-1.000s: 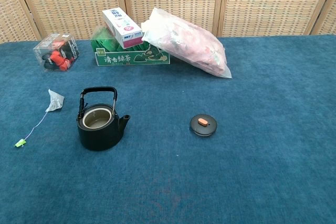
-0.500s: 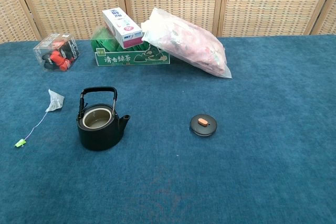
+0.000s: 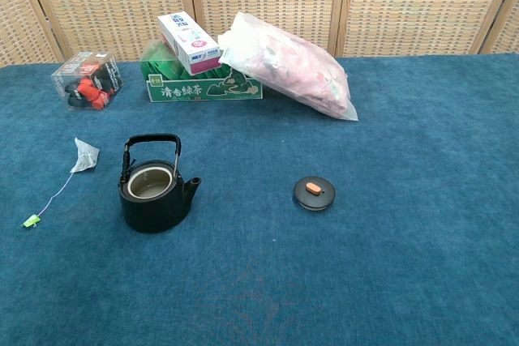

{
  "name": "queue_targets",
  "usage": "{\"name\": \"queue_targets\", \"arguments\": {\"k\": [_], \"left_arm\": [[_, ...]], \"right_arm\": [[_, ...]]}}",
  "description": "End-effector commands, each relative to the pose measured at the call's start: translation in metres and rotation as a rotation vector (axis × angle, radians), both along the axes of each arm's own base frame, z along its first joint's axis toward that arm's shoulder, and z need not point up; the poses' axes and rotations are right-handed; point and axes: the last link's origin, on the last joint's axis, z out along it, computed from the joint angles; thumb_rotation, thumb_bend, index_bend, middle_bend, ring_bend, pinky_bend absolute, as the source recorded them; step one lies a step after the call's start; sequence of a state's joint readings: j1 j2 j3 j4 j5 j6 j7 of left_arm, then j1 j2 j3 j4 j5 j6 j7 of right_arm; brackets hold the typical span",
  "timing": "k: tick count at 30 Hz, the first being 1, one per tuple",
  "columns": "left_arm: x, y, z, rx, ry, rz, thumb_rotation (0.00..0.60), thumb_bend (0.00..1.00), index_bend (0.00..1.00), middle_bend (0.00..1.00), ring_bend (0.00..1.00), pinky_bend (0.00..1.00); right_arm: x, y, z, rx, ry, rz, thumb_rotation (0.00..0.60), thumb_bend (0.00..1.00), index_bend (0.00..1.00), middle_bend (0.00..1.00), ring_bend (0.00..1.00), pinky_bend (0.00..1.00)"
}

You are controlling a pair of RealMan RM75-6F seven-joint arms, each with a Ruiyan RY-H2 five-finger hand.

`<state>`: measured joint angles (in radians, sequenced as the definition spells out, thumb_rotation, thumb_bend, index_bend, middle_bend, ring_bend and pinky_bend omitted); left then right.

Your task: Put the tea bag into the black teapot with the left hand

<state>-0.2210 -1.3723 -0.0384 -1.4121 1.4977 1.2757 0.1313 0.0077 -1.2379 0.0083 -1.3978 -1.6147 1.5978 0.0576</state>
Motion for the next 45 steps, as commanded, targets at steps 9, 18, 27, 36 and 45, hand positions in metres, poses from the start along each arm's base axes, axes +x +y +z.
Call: {"name": "queue_targets", "arguments": {"k": [9, 18, 27, 36, 45], "left_arm": [[-0.003, 0.014, -0.027, -0.056, 0.014, 0.024, 0.6, 0.39, 0.45, 0.01, 0.0, 0.0], [-0.005, 0.019, -0.041, -0.088, 0.016, 0.046, 0.6, 0.39, 0.45, 0.01, 0.0, 0.0], [-0.011, 0.019, -0.054, -0.096, 0.007, 0.077, 0.6, 0.39, 0.46, 0.01, 0.0, 0.0], [-0.012, 0.022, -0.06, -0.091, -0.001, 0.091, 0.6, 0.39, 0.47, 0.01, 0.0, 0.0], [-0.011, 0.025, -0.064, -0.092, -0.005, 0.091, 0.6, 0.39, 0.48, 0.01, 0.0, 0.0]], "right_arm": [[-0.003, 0.002, 0.0, 0.001, 0.002, -0.019, 0.6, 0.1, 0.03, 0.15, 0.0, 0.0], [-0.005, 0.002, 0.0, -0.001, 0.0, -0.026, 0.6, 0.1, 0.03, 0.15, 0.0, 0.0], [-0.006, 0.004, 0.001, -0.003, 0.002, -0.032, 0.6, 0.1, 0.03, 0.15, 0.0, 0.0], [-0.007, 0.003, 0.002, -0.004, 0.0, -0.037, 0.6, 0.1, 0.03, 0.15, 0.0, 0.0], [-0.008, 0.004, 0.003, -0.009, 0.002, -0.044, 0.6, 0.1, 0.03, 0.15, 0.0, 0.0]]}}
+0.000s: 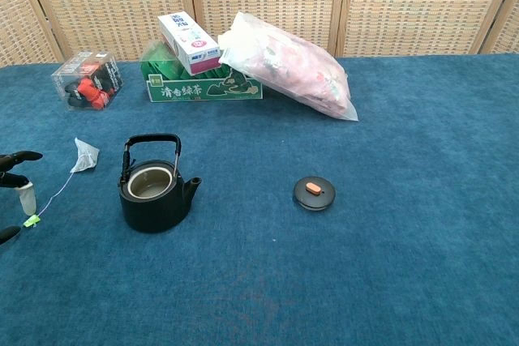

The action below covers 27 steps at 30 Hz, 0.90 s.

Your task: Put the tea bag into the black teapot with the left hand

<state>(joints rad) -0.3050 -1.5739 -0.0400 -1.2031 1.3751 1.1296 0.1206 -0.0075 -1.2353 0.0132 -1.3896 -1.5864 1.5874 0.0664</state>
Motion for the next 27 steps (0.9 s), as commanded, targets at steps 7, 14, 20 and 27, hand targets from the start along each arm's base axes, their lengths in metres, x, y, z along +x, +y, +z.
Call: {"name": "queue_targets", "arguments": {"k": [7, 14, 20, 27], "left_arm": [[0.0013, 0.0027, -0.0021, -0.003, 0.002, 0.001, 0.6, 0.39, 0.48, 0.01, 0.0, 0.0], [0.0001, 0.0028, -0.0019, -0.002, 0.005, 0.007, 0.6, 0.39, 0.48, 0.01, 0.0, 0.0], [-0.0005, 0.0032, -0.003, -0.005, 0.005, 0.011, 0.6, 0.39, 0.49, 0.01, 0.0, 0.0], [-0.0005, 0.0046, -0.0042, -0.006, 0.006, 0.012, 0.6, 0.39, 0.49, 0.01, 0.0, 0.0]], "right_arm": [[-0.0006, 0.0005, -0.0002, 0.0, 0.001, -0.004, 0.6, 0.1, 0.03, 0.15, 0.0, 0.0], [-0.0006, 0.001, 0.0002, -0.002, 0.001, -0.005, 0.6, 0.1, 0.03, 0.15, 0.0, 0.0], [-0.0013, 0.0011, 0.0004, -0.004, 0.0, -0.008, 0.6, 0.1, 0.03, 0.15, 0.0, 0.0], [-0.0023, 0.0012, -0.0002, -0.002, 0.001, -0.015, 0.6, 0.1, 0.03, 0.15, 0.0, 0.0]]}}
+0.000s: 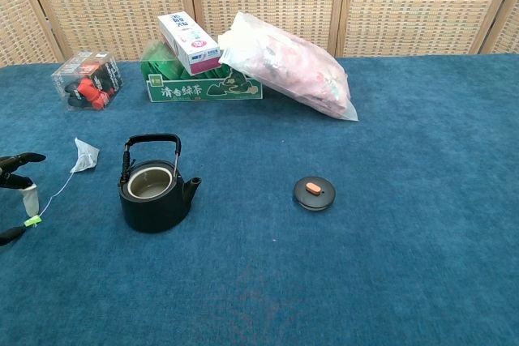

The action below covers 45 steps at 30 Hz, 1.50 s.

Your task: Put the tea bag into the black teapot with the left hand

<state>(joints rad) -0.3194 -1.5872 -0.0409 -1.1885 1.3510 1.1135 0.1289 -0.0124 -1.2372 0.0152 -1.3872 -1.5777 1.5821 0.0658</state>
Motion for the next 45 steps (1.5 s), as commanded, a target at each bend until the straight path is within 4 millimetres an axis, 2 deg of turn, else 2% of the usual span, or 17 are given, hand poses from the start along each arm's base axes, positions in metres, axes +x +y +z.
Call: {"name": "queue_targets", "arguments": {"k": [1, 27, 45], "left_arm": [[0.0, 0.0, 0.0, 0.0, 0.0, 0.001, 0.6, 0.39, 0.49, 0.01, 0.0, 0.0], [0.007, 0.007, -0.005, -0.005, -0.038, 0.001, 0.6, 0.39, 0.5, 0.02, 0.0, 0.0], [0.01, 0.006, -0.009, 0.004, -0.061, -0.009, 0.6, 0.47, 0.61, 0.07, 0.0, 0.0]], "right_arm": [[0.0, 0.0, 0.0, -0.001, 0.0, 0.0, 0.6, 0.1, 0.03, 0.15, 0.0, 0.0], [-0.001, 0.001, 0.0, 0.002, 0.001, -0.012, 0.6, 0.1, 0.03, 0.15, 0.0, 0.0], [-0.002, 0.002, 0.001, 0.002, 0.002, -0.016, 0.6, 0.1, 0.03, 0.15, 0.0, 0.0]]}}
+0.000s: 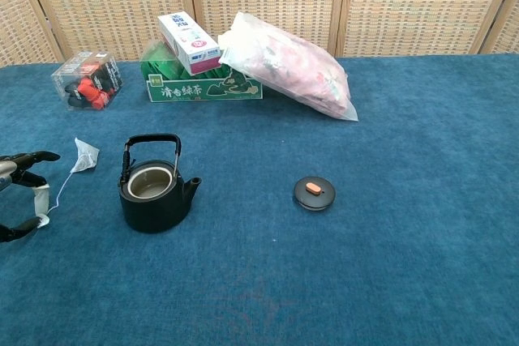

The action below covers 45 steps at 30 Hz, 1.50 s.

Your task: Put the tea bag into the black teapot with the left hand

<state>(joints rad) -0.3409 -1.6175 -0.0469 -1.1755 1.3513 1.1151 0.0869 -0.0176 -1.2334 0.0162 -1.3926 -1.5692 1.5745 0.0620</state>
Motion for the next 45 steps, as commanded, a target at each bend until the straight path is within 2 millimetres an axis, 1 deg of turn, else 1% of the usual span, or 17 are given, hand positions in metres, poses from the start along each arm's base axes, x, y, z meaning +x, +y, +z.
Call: {"name": "queue_targets", "arguments": {"k": [1, 7, 15, 21, 26, 33, 41, 45], "left_arm": [[0.0, 0.0, 0.0, 0.004, -0.004, -0.002, 0.6, 0.47, 0.61, 0.07, 0.0, 0.0], [0.002, -0.001, 0.004, 0.024, -0.025, -0.014, 0.6, 0.48, 0.64, 0.08, 0.0, 0.0], [0.011, -0.005, 0.022, 0.072, -0.063, -0.065, 0.6, 0.48, 0.64, 0.09, 0.0, 0.0], [0.023, -0.007, 0.037, 0.108, -0.115, -0.111, 0.6, 0.48, 0.64, 0.09, 0.0, 0.0], [0.039, -0.01, 0.055, 0.135, -0.195, -0.16, 0.6, 0.48, 0.64, 0.09, 0.0, 0.0], [0.057, -0.01, 0.075, 0.176, -0.248, -0.225, 0.6, 0.48, 0.64, 0.09, 0.0, 0.0], [0.074, -0.006, 0.092, 0.189, -0.265, -0.3, 0.6, 0.48, 0.64, 0.09, 0.0, 0.0], [0.081, -0.004, 0.093, 0.171, -0.264, -0.32, 0.6, 0.48, 0.64, 0.09, 0.0, 0.0]], "right_arm": [[0.0, 0.0, 0.0, 0.0, 0.0, 0.0, 0.6, 0.1, 0.03, 0.15, 0.0, 0.0], [0.001, 0.0, 0.0, 0.0, 0.0, 0.004, 0.6, 0.1, 0.03, 0.15, 0.0, 0.0], [0.002, -0.001, 0.0, 0.001, 0.0, 0.011, 0.6, 0.1, 0.03, 0.15, 0.0, 0.0], [0.002, -0.001, 0.0, 0.001, -0.001, 0.013, 0.6, 0.1, 0.03, 0.15, 0.0, 0.0], [0.002, 0.0, 0.0, 0.0, -0.003, 0.014, 0.6, 0.1, 0.03, 0.15, 0.0, 0.0], [0.002, 0.001, 0.0, -0.004, -0.007, 0.015, 0.6, 0.1, 0.03, 0.15, 0.0, 0.0], [0.001, 0.002, 0.001, -0.008, -0.01, 0.014, 0.6, 0.1, 0.03, 0.15, 0.0, 0.0], [0.001, 0.003, 0.001, -0.008, -0.013, 0.017, 0.6, 0.1, 0.03, 0.15, 0.0, 0.0]]}}
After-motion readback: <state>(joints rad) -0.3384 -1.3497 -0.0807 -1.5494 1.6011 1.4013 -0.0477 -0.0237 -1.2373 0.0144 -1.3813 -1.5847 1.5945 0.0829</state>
